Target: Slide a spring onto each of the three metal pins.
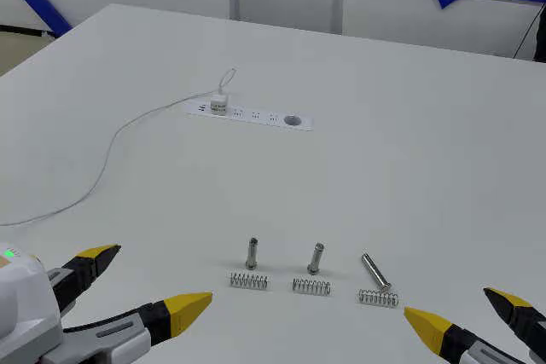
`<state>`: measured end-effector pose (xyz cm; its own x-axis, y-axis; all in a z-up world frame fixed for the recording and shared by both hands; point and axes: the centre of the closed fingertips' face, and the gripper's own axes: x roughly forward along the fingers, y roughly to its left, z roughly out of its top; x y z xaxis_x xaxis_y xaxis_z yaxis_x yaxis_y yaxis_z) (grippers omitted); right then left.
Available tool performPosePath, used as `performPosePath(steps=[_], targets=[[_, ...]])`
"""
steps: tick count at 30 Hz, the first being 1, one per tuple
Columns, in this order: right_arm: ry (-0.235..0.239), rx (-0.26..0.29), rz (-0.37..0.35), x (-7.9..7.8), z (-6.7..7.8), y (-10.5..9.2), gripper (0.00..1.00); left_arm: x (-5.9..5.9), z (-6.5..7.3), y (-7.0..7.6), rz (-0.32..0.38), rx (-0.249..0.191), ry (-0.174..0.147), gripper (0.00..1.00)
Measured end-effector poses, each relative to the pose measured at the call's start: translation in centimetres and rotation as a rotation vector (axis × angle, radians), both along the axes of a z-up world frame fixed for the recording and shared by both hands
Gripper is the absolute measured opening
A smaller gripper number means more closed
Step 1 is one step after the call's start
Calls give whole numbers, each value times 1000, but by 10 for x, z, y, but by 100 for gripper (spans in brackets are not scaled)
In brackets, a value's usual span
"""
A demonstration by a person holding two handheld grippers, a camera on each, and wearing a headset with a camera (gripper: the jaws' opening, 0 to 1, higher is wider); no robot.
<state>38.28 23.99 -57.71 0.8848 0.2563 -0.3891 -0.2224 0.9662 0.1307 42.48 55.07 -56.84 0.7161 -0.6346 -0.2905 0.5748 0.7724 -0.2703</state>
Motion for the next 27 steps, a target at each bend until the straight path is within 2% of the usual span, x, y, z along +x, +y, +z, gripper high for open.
performPosePath(steps=[17, 25, 27], targets=[[39, 17, 7, 4, -14, 4, 73, 0, -14, 1, 5, 11, 42, 90], [51, 41, 11, 10, -18, 7, 72, 2, -7, -16, -16, 2, 25, 89], [53, 35, 19, 12, -18, 8, 72, 1, -9, -18, -27, 2, 26, 89]])
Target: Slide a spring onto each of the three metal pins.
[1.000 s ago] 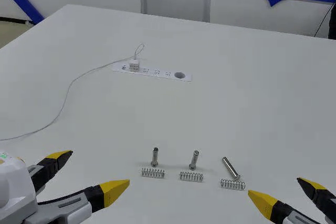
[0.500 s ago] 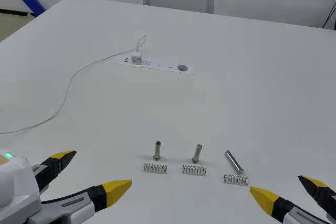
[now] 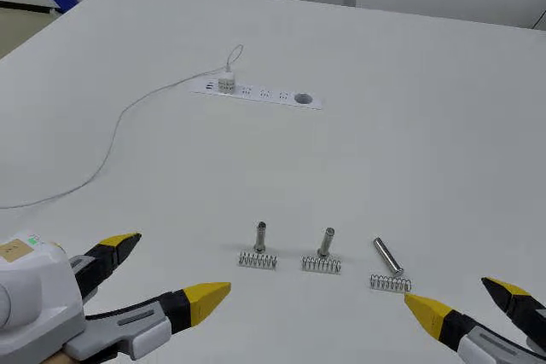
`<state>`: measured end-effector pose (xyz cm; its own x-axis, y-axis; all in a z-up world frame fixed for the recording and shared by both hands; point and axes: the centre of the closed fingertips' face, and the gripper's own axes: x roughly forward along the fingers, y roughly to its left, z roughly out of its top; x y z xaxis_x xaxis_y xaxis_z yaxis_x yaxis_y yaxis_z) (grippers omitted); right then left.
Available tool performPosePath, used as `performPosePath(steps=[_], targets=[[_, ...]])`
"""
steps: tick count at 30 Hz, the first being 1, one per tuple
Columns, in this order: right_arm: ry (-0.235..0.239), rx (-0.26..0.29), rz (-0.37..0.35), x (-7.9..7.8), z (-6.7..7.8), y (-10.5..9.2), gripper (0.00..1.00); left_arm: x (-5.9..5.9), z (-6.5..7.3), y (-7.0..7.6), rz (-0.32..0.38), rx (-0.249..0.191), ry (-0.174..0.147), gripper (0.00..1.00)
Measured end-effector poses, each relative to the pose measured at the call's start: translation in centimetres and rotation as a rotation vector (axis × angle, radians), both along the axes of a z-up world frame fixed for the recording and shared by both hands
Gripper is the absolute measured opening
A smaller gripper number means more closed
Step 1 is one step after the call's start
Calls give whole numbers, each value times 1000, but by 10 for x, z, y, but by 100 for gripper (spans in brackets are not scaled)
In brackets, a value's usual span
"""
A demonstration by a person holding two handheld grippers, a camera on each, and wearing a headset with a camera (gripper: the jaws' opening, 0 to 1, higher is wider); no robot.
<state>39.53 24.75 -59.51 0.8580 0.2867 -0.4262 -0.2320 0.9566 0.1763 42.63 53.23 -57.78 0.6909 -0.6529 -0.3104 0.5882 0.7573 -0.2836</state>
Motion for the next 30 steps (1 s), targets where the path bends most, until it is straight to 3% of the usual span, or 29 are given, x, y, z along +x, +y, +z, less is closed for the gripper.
performPosePath(steps=[7, 11, 16, 19, 22, 24, 26, 30], targets=[[11, -34, 55, 13, 1, 5, 71, -3, -4, -3, -27, 16, 8, 89], [18, -33, 83, 21, 0, 10, 70, -3, -1, -3, -16, -18, 15, 88], [28, -72, 135, 33, -2, 14, 66, 1, 0, 4, 21, -34, 18, 87], [68, -127, 166, 40, -9, 12, 61, 2, 3, 3, 23, -39, 2, 86], [81, -122, 206, 48, -12, 15, 57, 0, 5, -2, 6, -36, -11, 86], [132, -76, 249, 48, -17, 22, 56, -1, 8, -6, -6, -46, -17, 86], [134, -111, 245, 56, -21, 18, 50, -3, 7, -10, -31, -58, -9, 83], [170, -130, 252, 66, -31, 15, 48, -6, 4, -16, -62, -34, -9, 83]])
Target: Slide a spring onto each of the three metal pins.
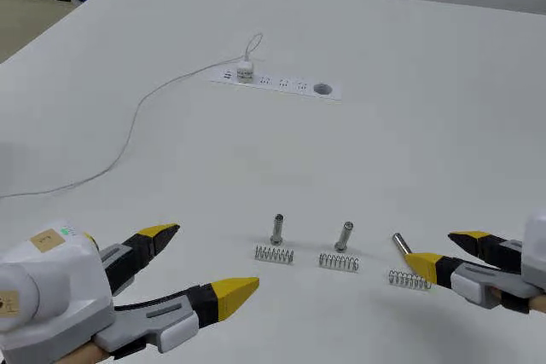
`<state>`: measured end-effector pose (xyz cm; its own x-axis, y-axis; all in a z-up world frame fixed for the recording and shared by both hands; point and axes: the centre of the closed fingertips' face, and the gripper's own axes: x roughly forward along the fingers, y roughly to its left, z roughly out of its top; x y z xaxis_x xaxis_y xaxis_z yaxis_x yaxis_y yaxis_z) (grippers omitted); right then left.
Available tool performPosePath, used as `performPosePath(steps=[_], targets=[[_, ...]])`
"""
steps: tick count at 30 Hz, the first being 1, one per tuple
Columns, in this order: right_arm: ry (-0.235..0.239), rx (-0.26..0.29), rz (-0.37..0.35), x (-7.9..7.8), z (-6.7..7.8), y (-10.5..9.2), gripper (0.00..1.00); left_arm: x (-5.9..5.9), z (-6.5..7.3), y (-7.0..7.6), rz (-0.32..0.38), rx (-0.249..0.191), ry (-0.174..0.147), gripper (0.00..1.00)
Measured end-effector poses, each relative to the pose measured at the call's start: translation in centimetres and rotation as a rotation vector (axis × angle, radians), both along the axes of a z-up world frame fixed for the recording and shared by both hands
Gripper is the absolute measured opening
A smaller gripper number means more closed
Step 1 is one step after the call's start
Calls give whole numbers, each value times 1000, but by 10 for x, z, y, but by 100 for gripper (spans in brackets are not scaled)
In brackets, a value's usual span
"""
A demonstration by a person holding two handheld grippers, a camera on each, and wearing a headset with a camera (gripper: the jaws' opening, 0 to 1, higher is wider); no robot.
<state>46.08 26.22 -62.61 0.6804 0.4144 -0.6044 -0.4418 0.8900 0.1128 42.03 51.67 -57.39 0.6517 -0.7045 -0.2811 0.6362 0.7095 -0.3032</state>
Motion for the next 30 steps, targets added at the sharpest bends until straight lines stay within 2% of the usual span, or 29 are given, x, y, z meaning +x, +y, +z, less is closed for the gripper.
performPosePath(steps=[5, 9, 15, 21, 25, 30], targets=[[39, 0, -17, 13, -13, -2, 39, 0, -3, 0, -3, 10, 10, 83], [69, 0, -9, 18, -21, 4, 32, 2, -6, 2, 7, 16, 16, 82], [88, -48, 3, 26, -29, 10, 26, 1, -11, -1, -4, 25, 30, 82], [129, -80, 16, 30, -41, 12, 19, -1, -17, -2, -13, 36, 49, 81], [141, -85, 8, 34, -44, 14, 16, 0, -18, -1, -14, 40, 48, 81], [178, -123, -2, 36, -48, 14, 15, 2, -16, 2, 5, 21, 54, 80]])
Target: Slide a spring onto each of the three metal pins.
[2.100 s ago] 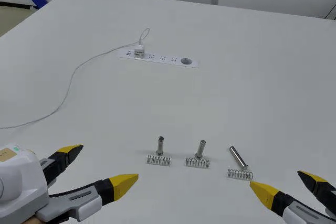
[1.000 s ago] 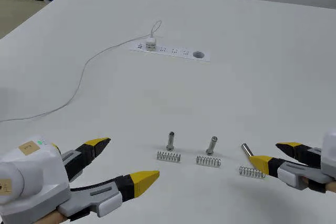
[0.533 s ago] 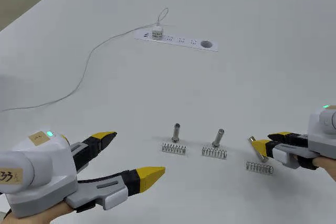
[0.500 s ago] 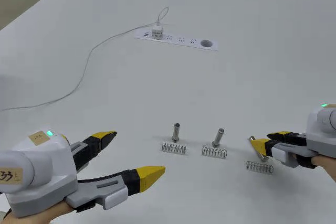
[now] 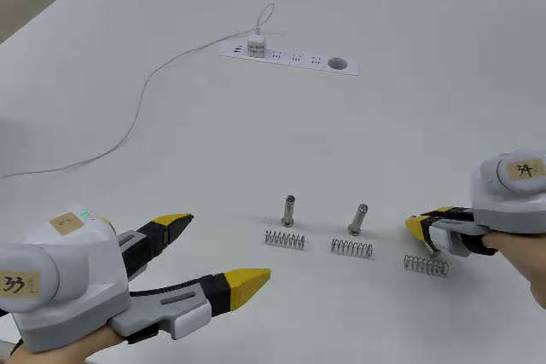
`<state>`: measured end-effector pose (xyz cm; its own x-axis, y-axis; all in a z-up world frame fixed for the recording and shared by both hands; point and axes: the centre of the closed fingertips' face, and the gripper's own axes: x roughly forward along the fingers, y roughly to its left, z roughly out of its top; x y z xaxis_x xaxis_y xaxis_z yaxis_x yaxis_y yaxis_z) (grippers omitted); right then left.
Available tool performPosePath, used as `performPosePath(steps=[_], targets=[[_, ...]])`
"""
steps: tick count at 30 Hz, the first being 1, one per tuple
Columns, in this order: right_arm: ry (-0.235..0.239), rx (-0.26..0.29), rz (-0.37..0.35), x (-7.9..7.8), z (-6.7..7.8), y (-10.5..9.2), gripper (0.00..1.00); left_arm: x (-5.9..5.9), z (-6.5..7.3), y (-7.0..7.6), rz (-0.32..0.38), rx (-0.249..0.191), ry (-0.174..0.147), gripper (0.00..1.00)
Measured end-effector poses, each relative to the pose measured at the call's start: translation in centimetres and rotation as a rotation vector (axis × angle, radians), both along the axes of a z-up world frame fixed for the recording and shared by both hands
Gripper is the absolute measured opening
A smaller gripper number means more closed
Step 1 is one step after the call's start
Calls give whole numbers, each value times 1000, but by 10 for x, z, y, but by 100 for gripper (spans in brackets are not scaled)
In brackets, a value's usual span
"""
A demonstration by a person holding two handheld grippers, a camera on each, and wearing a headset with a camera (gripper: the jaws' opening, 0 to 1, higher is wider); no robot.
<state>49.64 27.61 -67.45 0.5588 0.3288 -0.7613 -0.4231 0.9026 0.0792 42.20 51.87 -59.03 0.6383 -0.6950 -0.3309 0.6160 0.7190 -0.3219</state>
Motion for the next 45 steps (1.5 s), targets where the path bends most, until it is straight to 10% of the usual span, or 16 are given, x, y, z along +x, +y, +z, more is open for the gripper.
performPosePath(steps=[18, 45], targets=[[59, -60, 15, 0, -7, -2, 9, -1, 0, -1, -3, -4, 8, 79], [-3, -25, -27, -7, 21, 0, 7, 0, 4, 2, 12, -22, 0, 78]])
